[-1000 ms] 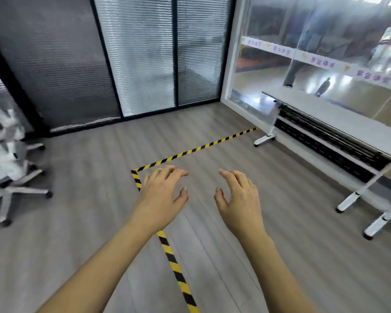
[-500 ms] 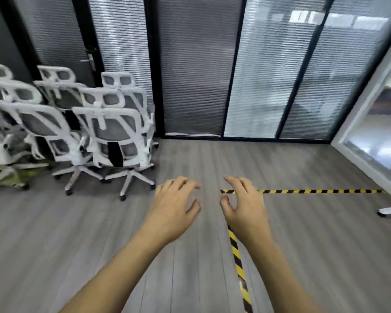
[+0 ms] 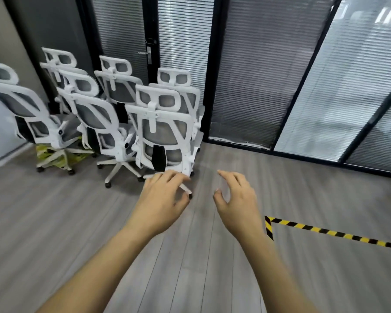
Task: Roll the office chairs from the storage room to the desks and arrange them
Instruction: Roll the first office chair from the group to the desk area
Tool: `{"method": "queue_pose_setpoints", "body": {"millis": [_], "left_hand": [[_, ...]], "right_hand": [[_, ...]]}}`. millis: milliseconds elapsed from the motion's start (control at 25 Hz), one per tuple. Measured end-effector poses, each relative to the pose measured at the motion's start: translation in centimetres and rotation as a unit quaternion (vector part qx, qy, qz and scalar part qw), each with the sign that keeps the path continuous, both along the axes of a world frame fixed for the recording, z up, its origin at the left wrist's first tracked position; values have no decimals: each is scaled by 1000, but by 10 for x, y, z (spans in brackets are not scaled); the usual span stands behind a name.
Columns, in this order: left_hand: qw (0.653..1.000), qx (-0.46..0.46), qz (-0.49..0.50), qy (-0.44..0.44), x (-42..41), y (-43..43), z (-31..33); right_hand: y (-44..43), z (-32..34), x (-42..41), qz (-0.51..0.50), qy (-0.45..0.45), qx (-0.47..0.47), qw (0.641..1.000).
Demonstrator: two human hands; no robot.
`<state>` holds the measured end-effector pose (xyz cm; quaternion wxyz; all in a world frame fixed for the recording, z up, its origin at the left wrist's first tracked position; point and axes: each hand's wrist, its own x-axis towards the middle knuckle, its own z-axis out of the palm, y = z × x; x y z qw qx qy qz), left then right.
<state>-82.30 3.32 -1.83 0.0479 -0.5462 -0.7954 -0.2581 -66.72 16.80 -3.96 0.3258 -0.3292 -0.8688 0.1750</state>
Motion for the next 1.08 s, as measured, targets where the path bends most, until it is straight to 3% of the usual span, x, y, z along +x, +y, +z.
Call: {"method": "queue_pose_setpoints", "body": {"millis": [480, 800, 1080], "left_hand": [[995, -6, 101, -19, -278, 127, -8], [998, -24, 45, -30, -502, 217, -22], [995, -68, -13, -67, -632, 313, -54]], "right_hand": [[164, 1, -300, 83, -13, -43, 996], [237, -14, -489, 14, -25, -69, 997], [324, -49, -588, -66, -53, -85, 993]]}}
